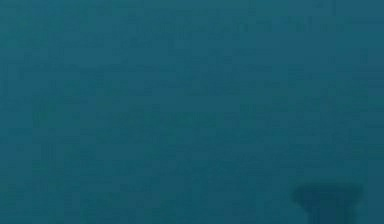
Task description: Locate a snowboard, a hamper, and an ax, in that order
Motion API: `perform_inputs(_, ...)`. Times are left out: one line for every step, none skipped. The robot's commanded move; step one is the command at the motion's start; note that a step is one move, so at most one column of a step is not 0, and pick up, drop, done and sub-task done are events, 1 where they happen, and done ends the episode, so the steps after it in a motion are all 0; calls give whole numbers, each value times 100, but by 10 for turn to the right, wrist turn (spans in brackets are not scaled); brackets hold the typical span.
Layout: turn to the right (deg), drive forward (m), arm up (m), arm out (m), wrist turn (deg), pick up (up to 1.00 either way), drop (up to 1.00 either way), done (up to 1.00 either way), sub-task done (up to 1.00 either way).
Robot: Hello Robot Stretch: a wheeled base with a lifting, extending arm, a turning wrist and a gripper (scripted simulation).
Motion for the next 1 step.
perform_inputs(-450,0,0,0,0,0,0,0,0)
